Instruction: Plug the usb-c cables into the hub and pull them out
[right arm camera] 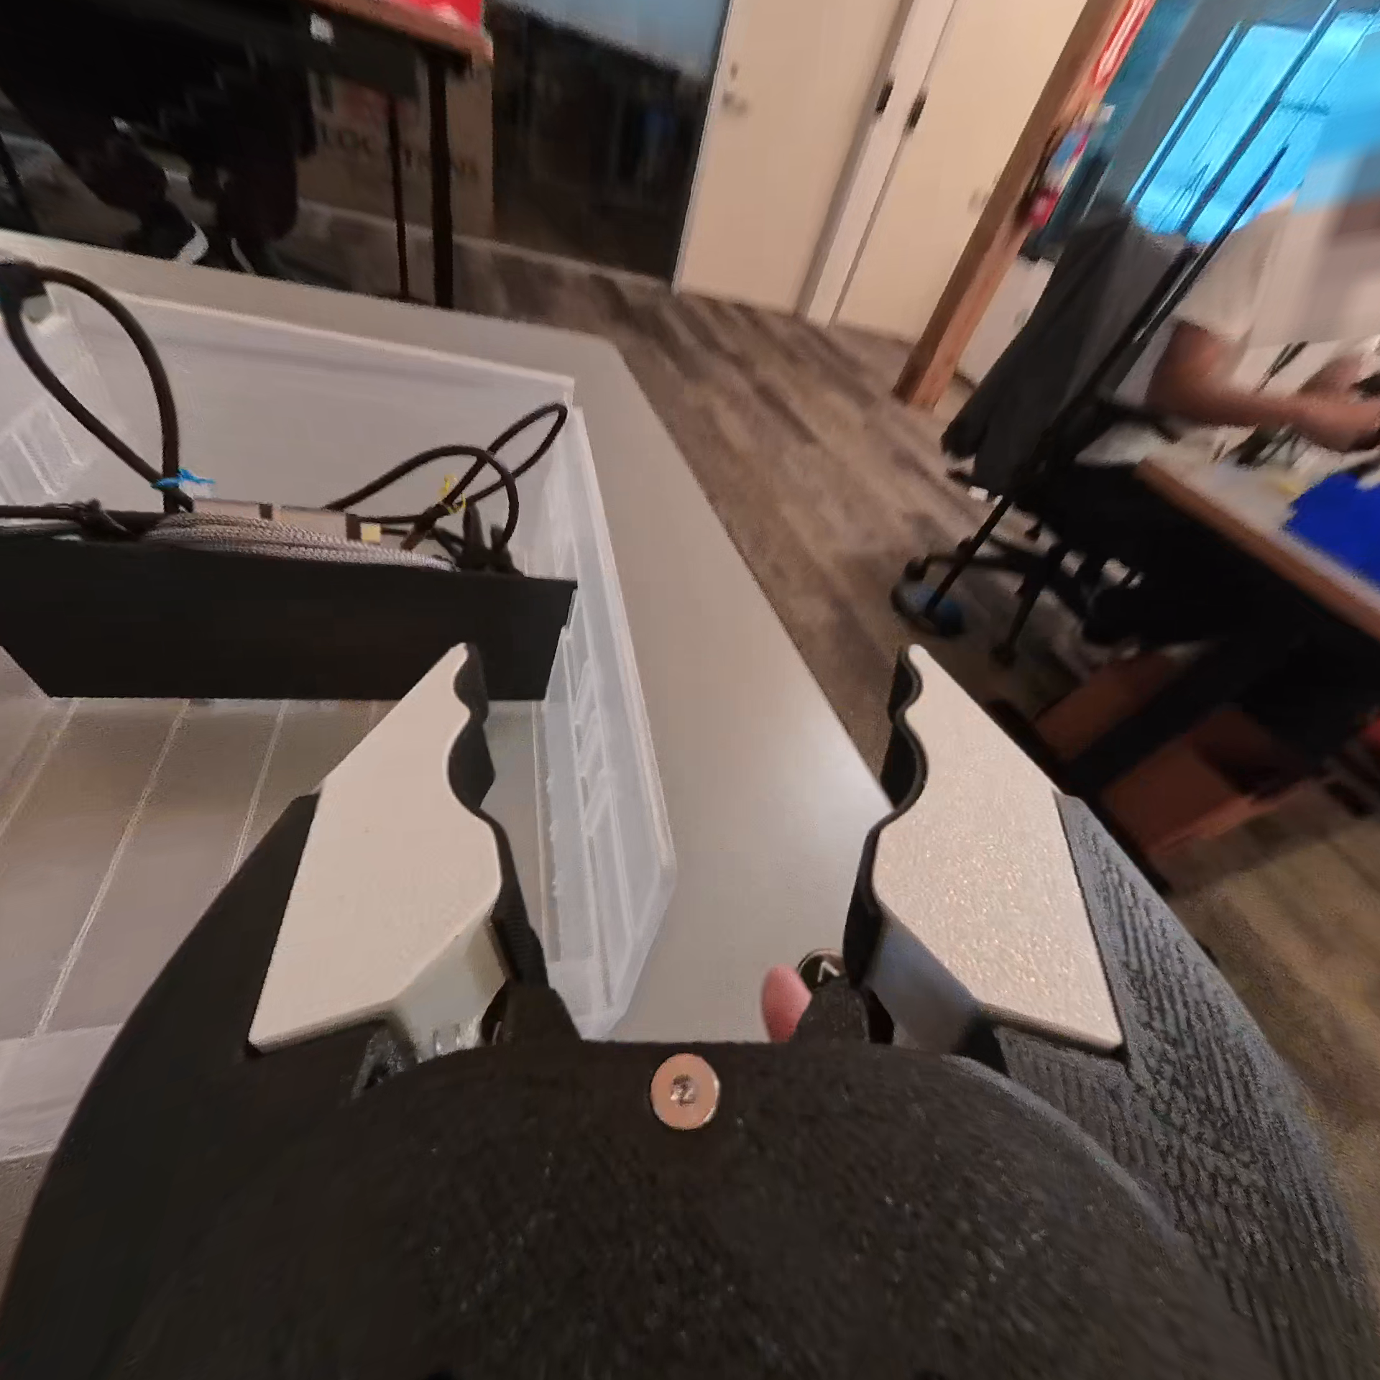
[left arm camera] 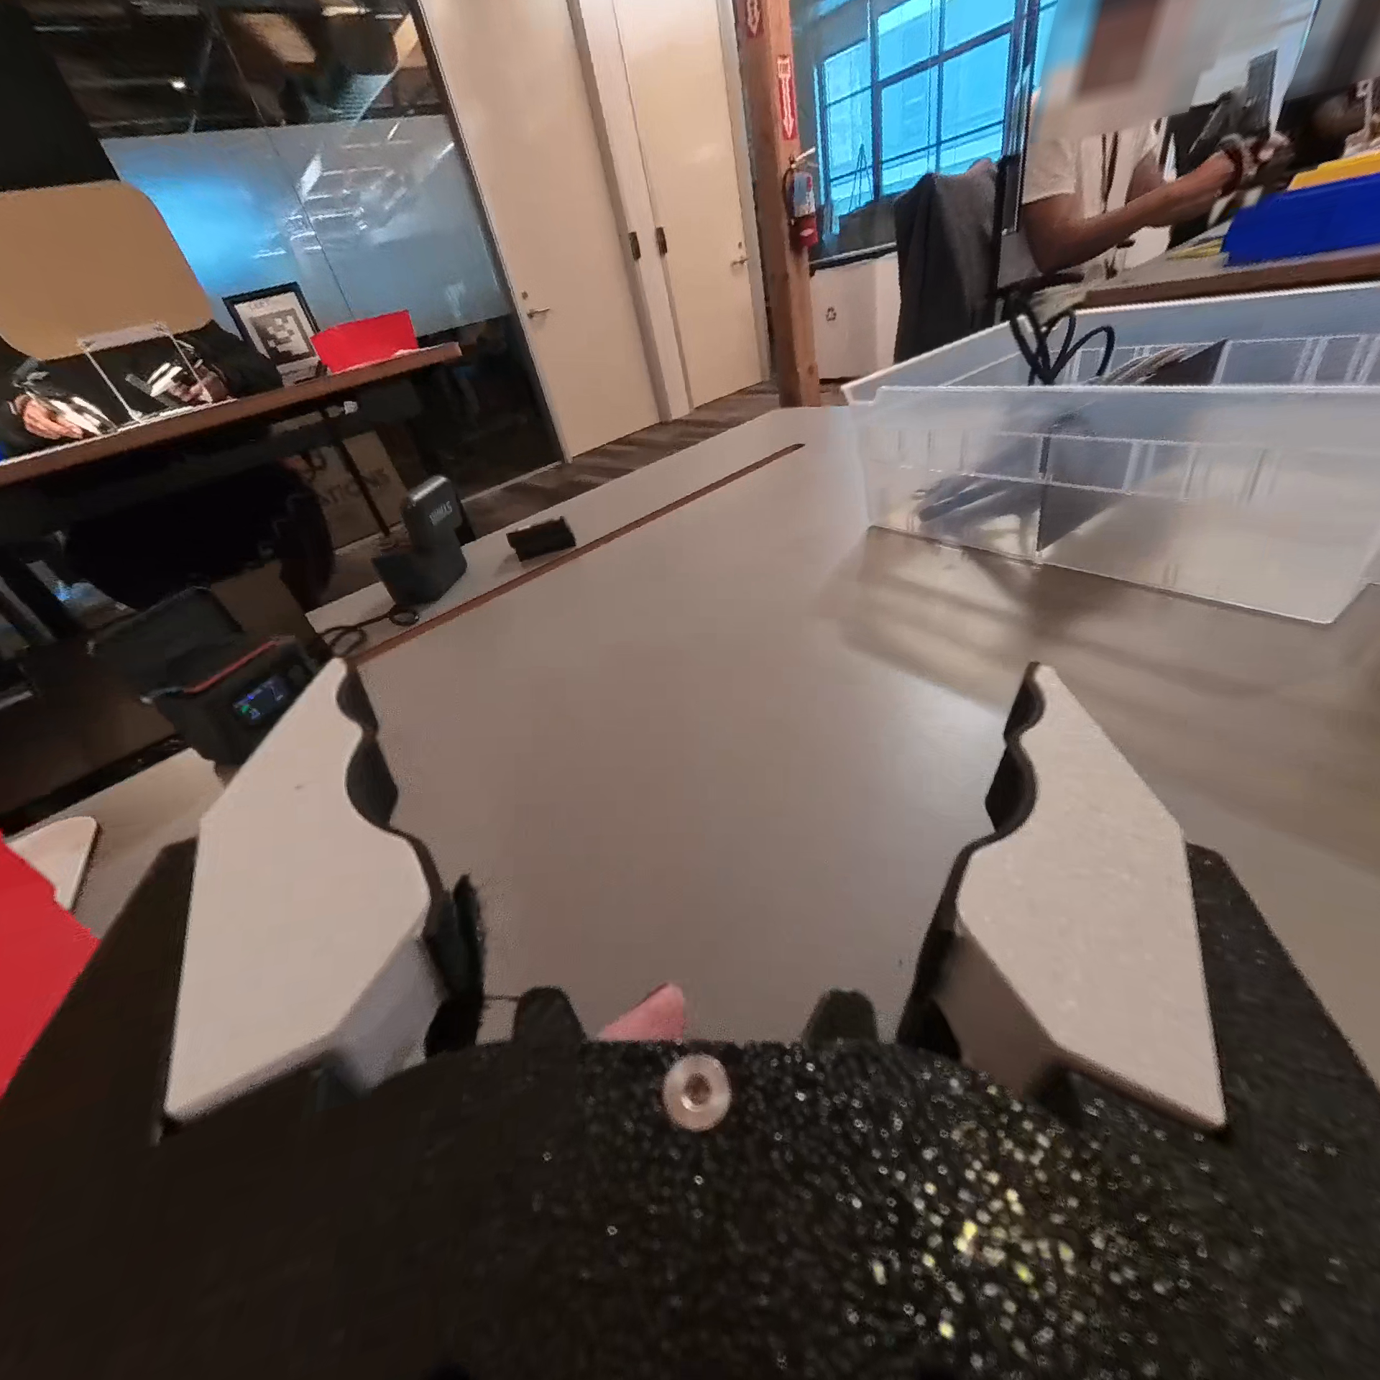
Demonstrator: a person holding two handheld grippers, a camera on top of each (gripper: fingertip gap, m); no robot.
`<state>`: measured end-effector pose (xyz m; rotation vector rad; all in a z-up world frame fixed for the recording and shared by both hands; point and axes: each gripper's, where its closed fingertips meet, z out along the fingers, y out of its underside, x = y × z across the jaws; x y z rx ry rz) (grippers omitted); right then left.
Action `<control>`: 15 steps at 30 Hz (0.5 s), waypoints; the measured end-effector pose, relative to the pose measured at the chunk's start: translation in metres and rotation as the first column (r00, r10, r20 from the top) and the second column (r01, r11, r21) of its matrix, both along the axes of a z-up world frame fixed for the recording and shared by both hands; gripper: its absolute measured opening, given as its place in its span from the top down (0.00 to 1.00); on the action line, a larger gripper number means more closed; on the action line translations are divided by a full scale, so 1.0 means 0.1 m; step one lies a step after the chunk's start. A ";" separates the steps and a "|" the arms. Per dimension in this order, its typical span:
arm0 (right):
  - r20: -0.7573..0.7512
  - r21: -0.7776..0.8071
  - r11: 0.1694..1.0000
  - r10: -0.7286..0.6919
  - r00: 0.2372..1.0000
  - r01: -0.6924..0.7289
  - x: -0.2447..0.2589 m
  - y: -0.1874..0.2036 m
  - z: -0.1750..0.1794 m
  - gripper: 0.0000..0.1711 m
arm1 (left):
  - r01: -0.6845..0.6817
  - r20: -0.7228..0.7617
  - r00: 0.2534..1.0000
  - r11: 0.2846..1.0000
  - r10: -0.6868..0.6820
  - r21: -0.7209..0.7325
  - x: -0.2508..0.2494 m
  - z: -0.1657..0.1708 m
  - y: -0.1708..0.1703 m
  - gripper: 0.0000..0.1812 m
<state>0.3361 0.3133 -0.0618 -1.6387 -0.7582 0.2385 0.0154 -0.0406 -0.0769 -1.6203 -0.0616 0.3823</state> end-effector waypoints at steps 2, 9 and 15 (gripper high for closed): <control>0.020 -0.068 0.998 0.003 1.000 -0.001 -0.03 0.03 -0.12 0.36 | -0.045 -0.005 0.999 0.998 0.045 -0.043 0.03 0.10 -0.04 0.12; 0.174 -0.157 0.987 -0.011 0.985 0.039 -0.05 0.09 -0.47 0.38 | -0.329 -0.060 0.943 0.894 0.327 -0.304 -0.19 0.34 -0.59 0.15; 0.137 -0.277 0.961 0.010 0.991 0.028 -0.06 0.08 -0.61 0.54 | -0.381 0.192 0.766 0.674 0.613 -0.633 -0.49 -0.28 -1.40 0.23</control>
